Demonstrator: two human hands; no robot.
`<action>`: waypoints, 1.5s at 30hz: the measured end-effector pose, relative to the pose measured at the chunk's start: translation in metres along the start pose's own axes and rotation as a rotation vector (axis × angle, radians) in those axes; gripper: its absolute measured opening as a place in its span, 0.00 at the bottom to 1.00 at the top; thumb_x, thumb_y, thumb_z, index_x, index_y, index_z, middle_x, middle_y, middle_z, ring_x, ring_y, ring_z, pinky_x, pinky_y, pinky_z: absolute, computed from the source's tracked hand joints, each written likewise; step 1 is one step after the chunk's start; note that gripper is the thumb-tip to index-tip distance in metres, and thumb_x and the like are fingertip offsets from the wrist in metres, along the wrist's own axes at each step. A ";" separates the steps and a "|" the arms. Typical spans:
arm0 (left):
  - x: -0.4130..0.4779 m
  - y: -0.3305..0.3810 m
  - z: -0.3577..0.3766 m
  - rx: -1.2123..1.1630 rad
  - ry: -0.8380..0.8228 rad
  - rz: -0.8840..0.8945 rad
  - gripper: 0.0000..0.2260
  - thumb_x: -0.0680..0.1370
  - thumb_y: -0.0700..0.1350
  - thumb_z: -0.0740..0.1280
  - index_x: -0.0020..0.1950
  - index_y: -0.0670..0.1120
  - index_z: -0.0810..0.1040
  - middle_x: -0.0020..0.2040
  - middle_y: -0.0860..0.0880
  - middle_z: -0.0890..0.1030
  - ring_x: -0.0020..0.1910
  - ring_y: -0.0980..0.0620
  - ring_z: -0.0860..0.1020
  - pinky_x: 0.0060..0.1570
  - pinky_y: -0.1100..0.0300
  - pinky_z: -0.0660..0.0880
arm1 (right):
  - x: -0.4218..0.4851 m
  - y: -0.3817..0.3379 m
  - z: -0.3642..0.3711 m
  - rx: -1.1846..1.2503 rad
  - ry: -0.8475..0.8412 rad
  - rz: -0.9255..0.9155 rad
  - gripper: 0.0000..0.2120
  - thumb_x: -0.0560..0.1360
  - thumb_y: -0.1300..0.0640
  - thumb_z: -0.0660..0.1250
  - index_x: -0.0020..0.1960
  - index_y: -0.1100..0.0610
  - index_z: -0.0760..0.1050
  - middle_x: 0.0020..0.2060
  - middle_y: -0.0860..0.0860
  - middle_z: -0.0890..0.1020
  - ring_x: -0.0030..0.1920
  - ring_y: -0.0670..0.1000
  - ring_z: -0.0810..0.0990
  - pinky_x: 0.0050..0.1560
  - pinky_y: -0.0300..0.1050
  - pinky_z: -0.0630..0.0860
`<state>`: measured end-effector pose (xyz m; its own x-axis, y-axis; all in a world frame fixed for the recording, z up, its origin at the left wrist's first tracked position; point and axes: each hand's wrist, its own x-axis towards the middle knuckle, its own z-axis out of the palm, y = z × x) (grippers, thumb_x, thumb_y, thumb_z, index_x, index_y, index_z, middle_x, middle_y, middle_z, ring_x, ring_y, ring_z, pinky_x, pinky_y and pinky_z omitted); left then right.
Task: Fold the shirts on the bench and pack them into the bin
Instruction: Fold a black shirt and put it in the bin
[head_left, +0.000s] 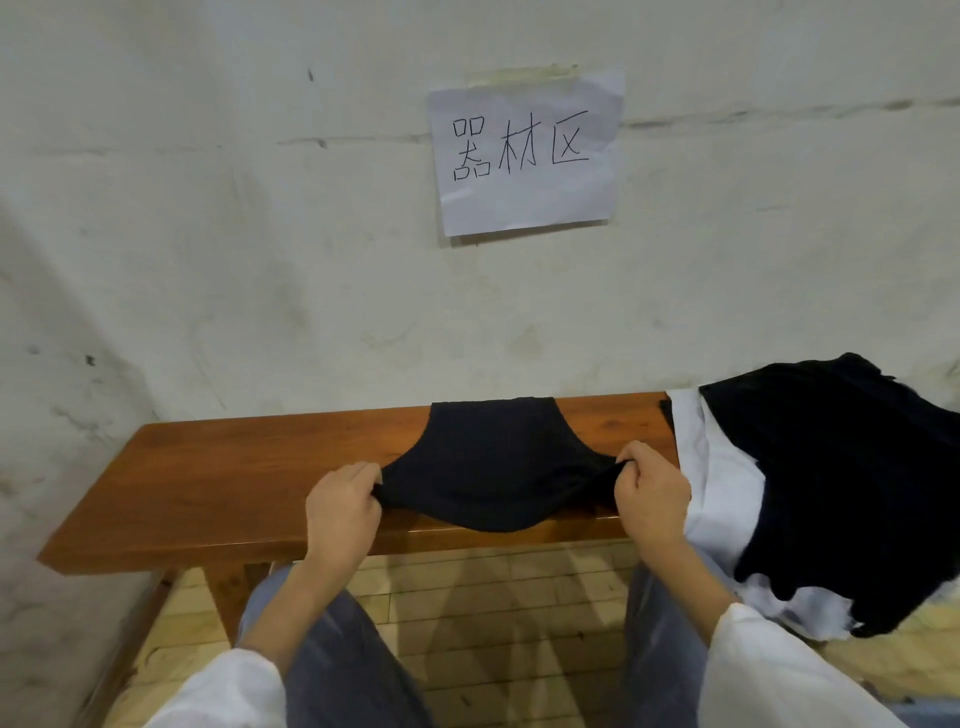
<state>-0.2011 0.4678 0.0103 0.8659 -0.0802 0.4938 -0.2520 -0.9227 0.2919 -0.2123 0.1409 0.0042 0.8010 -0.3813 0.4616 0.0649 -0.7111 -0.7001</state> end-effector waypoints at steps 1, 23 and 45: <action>0.000 0.002 -0.008 -0.025 0.056 0.009 0.10 0.64 0.29 0.59 0.29 0.43 0.71 0.26 0.50 0.71 0.24 0.50 0.68 0.22 0.60 0.66 | -0.001 -0.004 -0.005 0.018 0.027 -0.018 0.11 0.70 0.61 0.53 0.33 0.56 0.71 0.25 0.50 0.72 0.26 0.48 0.68 0.28 0.36 0.61; 0.018 0.007 -0.024 -0.059 0.123 -0.132 0.17 0.66 0.24 0.63 0.30 0.46 0.65 0.27 0.53 0.66 0.26 0.59 0.62 0.26 0.66 0.54 | 0.027 0.001 -0.031 -0.079 -0.013 -0.096 0.13 0.72 0.65 0.56 0.33 0.52 0.71 0.22 0.45 0.67 0.23 0.45 0.64 0.26 0.35 0.62; 0.088 -0.005 0.168 0.257 -0.753 0.077 0.26 0.82 0.59 0.41 0.71 0.53 0.70 0.71 0.52 0.71 0.70 0.50 0.69 0.69 0.47 0.51 | 0.042 0.041 0.152 -0.639 -0.660 0.067 0.52 0.60 0.30 0.13 0.77 0.52 0.38 0.75 0.51 0.38 0.77 0.55 0.39 0.73 0.55 0.35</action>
<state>-0.0512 0.4022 -0.0859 0.9326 -0.2955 -0.2074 -0.2945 -0.9550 0.0364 -0.0852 0.1854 -0.0884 0.9810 -0.1592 -0.1109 -0.1782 -0.9656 -0.1893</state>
